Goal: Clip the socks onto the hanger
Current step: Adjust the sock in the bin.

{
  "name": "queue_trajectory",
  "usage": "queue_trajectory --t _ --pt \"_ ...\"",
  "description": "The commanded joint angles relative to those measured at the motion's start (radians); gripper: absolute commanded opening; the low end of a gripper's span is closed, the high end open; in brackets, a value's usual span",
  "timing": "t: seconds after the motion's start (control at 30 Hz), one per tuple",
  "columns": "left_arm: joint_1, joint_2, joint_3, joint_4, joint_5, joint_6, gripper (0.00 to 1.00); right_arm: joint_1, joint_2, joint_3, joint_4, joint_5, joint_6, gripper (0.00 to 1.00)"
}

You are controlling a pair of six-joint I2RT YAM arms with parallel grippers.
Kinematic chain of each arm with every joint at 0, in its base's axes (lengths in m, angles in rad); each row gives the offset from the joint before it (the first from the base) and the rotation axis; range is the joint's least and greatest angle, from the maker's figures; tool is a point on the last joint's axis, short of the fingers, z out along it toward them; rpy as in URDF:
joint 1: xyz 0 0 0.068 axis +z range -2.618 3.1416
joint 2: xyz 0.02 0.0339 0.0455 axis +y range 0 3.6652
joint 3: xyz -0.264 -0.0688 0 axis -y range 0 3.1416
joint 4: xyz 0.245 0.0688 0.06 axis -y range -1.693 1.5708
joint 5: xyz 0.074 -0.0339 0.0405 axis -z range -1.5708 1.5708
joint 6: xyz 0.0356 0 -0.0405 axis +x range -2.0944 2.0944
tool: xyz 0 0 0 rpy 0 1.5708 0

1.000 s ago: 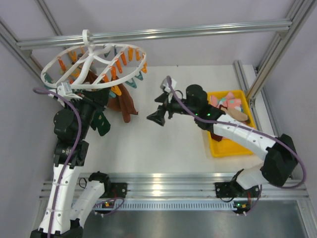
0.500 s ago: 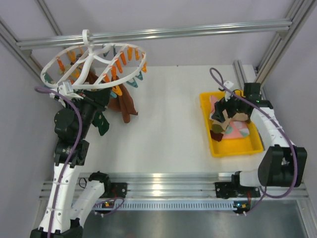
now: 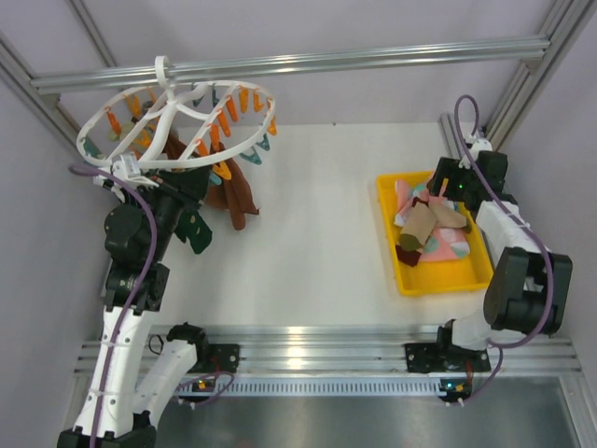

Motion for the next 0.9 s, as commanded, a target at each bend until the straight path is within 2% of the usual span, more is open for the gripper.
queue_trajectory --t 0.0,0.07,0.27,0.43,0.7,0.87 --pt "0.010 0.023 -0.011 0.056 -0.069 -0.013 0.00 0.025 0.092 0.090 0.177 0.151 0.189 0.76" --pt "0.012 0.023 -0.009 0.051 -0.071 -0.009 0.00 0.036 0.141 0.119 0.177 0.191 0.193 0.69" --pt "0.012 0.017 -0.012 0.047 -0.089 -0.001 0.00 0.045 0.198 0.129 0.136 0.231 0.106 0.61" --pt "0.012 0.017 -0.017 0.047 -0.089 0.001 0.00 0.050 0.204 0.078 0.139 0.283 0.026 0.60" --pt "0.012 0.021 -0.008 0.043 -0.091 0.016 0.00 0.054 0.279 0.092 0.173 0.274 -0.011 0.58" --pt "0.010 0.017 -0.012 0.039 -0.095 0.011 0.00 0.069 0.327 0.119 0.131 0.305 0.000 0.58"
